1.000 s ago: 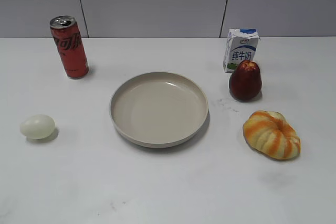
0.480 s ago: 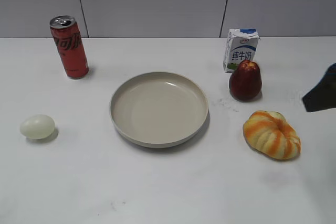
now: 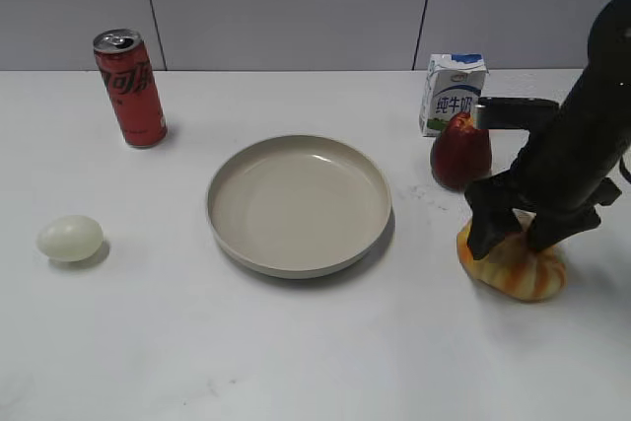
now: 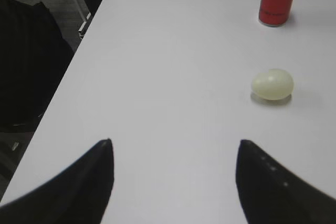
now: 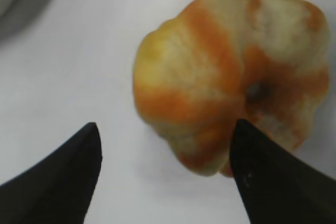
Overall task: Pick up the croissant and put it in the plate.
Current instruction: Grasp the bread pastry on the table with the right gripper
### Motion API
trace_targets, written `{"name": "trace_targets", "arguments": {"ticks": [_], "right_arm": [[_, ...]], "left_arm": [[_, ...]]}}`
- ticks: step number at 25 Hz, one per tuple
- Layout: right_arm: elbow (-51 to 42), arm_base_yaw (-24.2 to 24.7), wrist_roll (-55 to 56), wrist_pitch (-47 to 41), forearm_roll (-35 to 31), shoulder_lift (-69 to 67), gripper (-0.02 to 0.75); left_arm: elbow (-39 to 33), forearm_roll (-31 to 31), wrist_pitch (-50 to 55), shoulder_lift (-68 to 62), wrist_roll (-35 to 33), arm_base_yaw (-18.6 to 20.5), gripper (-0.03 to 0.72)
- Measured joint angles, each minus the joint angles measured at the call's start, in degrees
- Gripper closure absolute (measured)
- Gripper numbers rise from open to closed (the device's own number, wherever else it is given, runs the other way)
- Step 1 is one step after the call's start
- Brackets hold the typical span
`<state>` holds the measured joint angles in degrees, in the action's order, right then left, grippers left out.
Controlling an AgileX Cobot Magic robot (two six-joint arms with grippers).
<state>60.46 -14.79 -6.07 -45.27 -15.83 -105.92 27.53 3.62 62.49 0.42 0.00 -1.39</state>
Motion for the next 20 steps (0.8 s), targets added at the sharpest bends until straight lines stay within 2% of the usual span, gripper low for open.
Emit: {"name": "trace_targets", "arguments": {"ticks": [11,13,16,17,20], "right_arm": [[2.3,0.0,1.4,2.5,0.7,-8.7,0.180],[2.5,0.0,1.4,2.3,0.9,-9.2,0.237],[2.7,0.0,1.4,2.2,1.0,-9.2,0.430],[2.7,0.0,1.4,2.0,0.9,-9.2,0.474],[3.4,0.0,1.4,1.1,0.8,-9.2,0.480]], "left_arm": [[0.0,0.0,0.0,0.0,0.0,0.0,0.137],[0.0,0.0,0.0,0.0,0.0,0.0,0.137],[0.0,0.0,0.0,0.0,0.0,0.0,0.137],[0.0,0.0,0.0,0.0,0.0,0.0,0.137],[0.0,0.0,0.0,0.0,0.0,0.0,0.137]]}}
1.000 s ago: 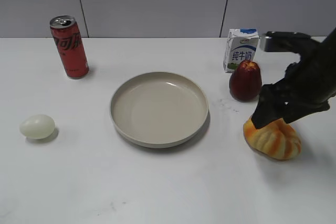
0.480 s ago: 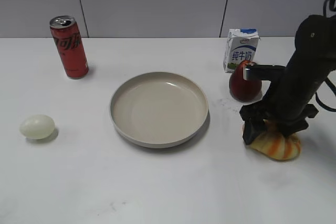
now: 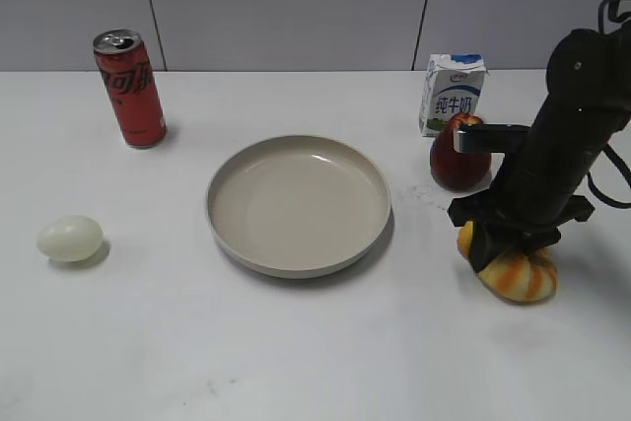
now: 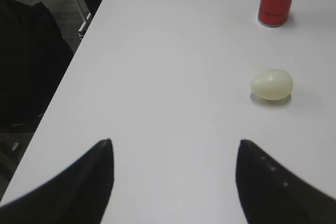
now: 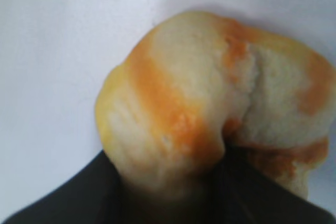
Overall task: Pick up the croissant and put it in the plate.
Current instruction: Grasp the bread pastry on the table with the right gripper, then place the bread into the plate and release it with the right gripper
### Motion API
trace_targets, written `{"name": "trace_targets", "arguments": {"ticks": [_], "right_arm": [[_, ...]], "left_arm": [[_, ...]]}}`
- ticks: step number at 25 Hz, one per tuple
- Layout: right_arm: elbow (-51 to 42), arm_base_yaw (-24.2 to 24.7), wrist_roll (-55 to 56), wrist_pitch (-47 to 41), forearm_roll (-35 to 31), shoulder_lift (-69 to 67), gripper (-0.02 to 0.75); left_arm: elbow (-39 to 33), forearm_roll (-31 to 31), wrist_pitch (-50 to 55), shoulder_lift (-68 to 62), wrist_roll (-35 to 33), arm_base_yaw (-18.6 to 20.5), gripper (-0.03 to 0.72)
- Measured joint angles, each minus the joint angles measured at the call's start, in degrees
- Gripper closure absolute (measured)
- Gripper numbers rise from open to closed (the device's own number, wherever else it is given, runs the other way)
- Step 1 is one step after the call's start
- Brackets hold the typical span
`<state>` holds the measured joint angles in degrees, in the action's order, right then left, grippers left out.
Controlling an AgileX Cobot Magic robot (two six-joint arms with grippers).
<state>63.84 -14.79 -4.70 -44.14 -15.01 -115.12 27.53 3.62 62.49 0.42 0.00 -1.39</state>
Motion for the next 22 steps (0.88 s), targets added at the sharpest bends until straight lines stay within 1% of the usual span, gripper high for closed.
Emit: {"name": "trace_targets", "arguments": {"ticks": [3,6,9,12,16,19,22], "right_arm": [[1.4,0.0,0.0,-2.5,0.7,0.4,0.481],[4.0,-0.5,0.0,-7.3,2.9,2.4,0.481],[8.1,-2.1,0.0,-11.2,4.5,5.8,0.484],[13.6,-6.3,-0.1,-14.4,6.0,7.7,0.484],[22.7,-14.1,-1.3,-15.5,6.4,7.1,0.484],[29.4,-19.4,-2.3,-15.2,6.4,4.6,0.484],[35.8,-22.7,-2.4,-15.0,6.2,-0.5,0.484]], "left_arm": [[0.0,0.0,0.0,0.0,0.0,0.0,0.137],[0.0,0.0,0.0,0.0,0.0,0.0,0.137],[0.0,0.0,0.0,0.0,0.0,0.0,0.137],[0.0,0.0,0.0,0.0,0.0,0.0,0.137],[0.0,0.0,0.0,0.0,0.0,0.0,0.137],[0.0,0.0,0.0,0.0,0.0,0.0,0.137],[0.0,0.0,0.0,0.0,0.0,0.0,0.137]]}}
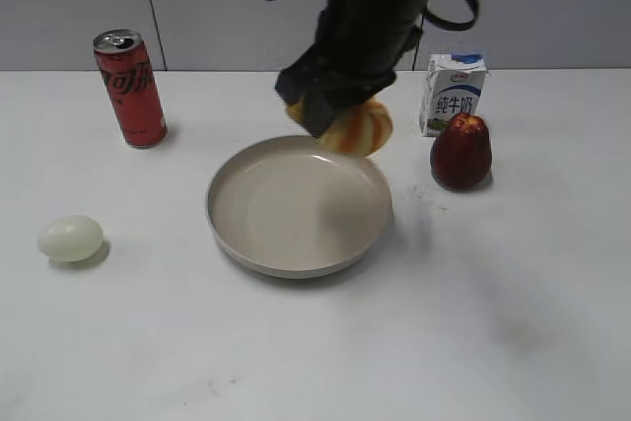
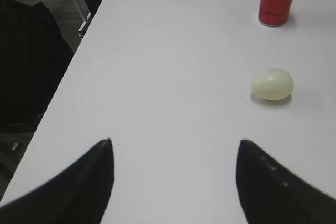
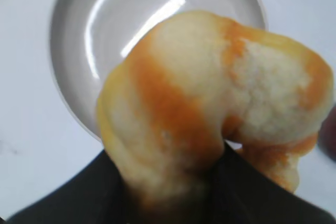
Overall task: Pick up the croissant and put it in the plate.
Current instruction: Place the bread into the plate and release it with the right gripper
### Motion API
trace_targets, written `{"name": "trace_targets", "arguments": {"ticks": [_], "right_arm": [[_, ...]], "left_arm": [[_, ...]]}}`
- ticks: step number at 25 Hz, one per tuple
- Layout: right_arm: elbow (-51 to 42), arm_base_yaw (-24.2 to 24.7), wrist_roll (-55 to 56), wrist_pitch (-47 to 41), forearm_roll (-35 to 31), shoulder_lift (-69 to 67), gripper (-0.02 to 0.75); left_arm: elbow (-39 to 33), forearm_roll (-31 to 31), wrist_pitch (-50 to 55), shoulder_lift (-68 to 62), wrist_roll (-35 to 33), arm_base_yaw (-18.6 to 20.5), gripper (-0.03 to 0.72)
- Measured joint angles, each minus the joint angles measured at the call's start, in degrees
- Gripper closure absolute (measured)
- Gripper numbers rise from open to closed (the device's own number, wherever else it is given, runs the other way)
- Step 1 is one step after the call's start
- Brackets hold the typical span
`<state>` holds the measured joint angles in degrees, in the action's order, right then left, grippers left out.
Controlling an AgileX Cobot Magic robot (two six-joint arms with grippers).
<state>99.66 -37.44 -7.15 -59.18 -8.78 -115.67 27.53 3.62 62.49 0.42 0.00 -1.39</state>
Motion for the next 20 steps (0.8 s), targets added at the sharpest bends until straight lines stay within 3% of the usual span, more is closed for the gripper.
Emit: {"name": "trace_targets", "arguments": {"ticks": [9,12,16,20], "right_arm": [[10.3,-1.8,0.2,-4.5,0.2,-16.3,0.482],[11.8,-1.8,0.2,-4.6,0.2,-19.0,0.363],[12.1,-1.8,0.2,-4.1,0.2,-19.4,0.135],[12.2,-1.8,0.2,-5.1,0.2,-19.4,0.079]], "left_arm": [[0.0,0.0,0.0,0.0,0.0,0.0,0.137],[0.0,0.0,0.0,0.0,0.0,0.0,0.137],[0.0,0.0,0.0,0.0,0.0,0.0,0.137],[0.0,0.0,0.0,0.0,0.0,0.0,0.137]]}}
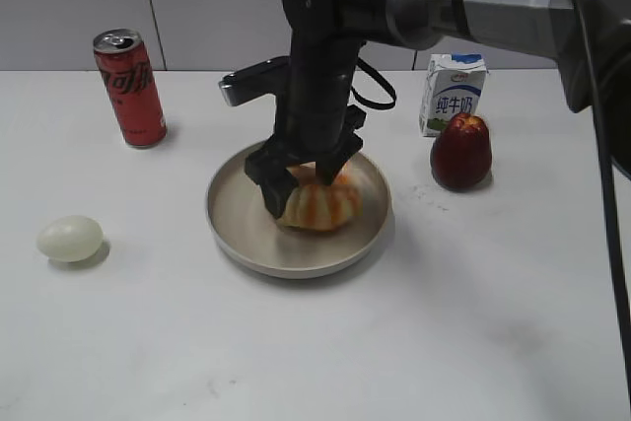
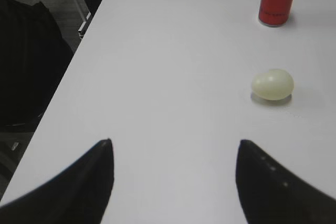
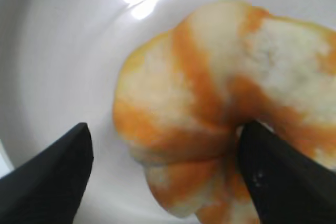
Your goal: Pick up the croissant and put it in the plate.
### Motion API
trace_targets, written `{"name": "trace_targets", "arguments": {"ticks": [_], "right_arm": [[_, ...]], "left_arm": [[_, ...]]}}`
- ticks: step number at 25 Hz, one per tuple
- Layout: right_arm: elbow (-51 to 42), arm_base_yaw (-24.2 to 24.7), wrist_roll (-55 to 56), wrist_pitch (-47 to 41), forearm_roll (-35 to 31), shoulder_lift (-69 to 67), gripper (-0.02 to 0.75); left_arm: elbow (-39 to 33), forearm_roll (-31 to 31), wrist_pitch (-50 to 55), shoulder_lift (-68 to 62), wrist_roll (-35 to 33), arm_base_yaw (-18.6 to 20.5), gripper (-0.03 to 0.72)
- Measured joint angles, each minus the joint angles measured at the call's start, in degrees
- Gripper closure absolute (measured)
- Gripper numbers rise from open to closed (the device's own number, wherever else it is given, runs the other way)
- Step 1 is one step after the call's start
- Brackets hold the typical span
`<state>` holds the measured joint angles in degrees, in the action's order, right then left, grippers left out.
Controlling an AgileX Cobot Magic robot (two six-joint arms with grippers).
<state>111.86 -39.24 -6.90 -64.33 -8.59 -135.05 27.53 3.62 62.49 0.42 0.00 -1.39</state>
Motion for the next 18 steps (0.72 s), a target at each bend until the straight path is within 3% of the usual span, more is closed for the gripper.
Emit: {"name": "trace_targets", "arguments": {"ticks": [12,18], "right_arm": [[6.0,1.5,0.7,-3.7,-0.1,6.7,0.096],[6.1,14.3,2.7,-4.7,-0.2,13.3,0.151]], "left_arm": [[0.0,0.0,0.0,0.0,0.0,0.0,0.137],[0.0,0.0,0.0,0.0,0.0,0.0,0.137]]}}
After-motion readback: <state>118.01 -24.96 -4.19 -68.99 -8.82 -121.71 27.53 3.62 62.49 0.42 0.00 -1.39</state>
